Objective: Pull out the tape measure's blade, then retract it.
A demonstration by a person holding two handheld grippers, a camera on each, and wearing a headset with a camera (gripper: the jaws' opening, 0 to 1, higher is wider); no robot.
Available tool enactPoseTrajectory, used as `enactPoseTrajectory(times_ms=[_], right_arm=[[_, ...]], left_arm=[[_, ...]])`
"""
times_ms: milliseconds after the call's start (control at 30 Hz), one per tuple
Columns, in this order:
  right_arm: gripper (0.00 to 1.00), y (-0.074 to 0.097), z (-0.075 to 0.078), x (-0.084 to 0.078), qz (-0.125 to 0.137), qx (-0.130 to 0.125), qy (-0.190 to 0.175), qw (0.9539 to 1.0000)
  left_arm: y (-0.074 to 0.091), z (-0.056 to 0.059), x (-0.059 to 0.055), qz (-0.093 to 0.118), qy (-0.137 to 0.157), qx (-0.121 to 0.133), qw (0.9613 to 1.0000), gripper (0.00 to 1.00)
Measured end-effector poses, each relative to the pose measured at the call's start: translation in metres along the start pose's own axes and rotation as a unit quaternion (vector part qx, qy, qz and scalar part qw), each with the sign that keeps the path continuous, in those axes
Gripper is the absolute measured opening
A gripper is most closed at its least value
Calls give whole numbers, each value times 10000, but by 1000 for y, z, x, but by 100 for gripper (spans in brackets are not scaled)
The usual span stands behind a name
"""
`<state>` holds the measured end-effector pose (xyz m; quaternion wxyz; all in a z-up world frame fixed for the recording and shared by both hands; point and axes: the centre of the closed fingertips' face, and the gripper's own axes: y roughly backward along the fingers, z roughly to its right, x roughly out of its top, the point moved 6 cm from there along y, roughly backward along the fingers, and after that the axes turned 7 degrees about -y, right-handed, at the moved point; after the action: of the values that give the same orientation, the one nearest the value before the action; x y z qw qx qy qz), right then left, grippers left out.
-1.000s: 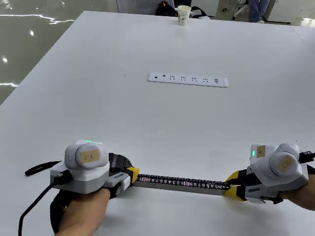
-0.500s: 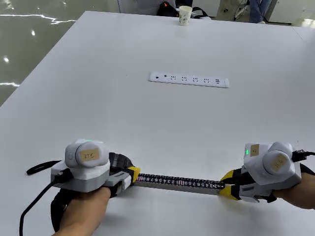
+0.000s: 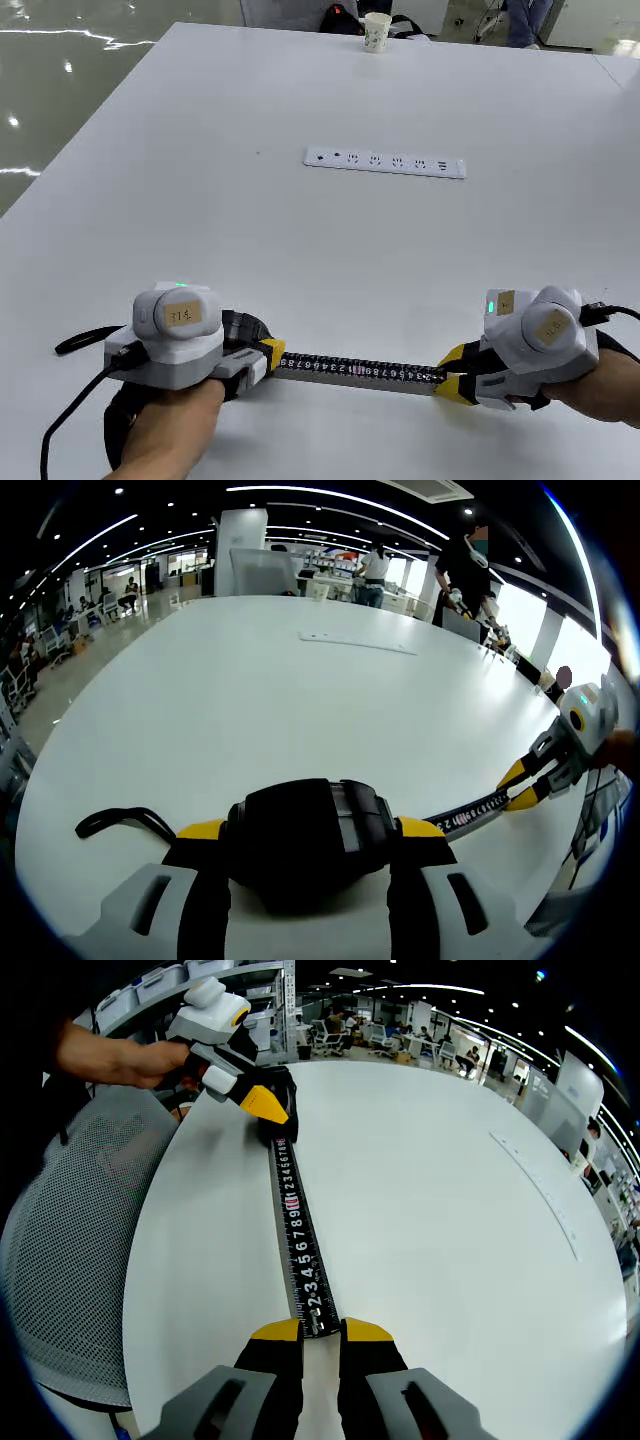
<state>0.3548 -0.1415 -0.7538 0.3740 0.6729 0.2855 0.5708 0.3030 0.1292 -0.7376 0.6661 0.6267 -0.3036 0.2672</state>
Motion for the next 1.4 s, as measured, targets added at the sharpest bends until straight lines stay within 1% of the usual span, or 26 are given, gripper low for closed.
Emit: enactPoseTrajectory(times_ms=[1400], right_arm=[[9, -14, -5, 21, 43, 70, 61, 9999]], left_arm=[[0, 0, 0, -6, 29, -14, 10000, 59]])
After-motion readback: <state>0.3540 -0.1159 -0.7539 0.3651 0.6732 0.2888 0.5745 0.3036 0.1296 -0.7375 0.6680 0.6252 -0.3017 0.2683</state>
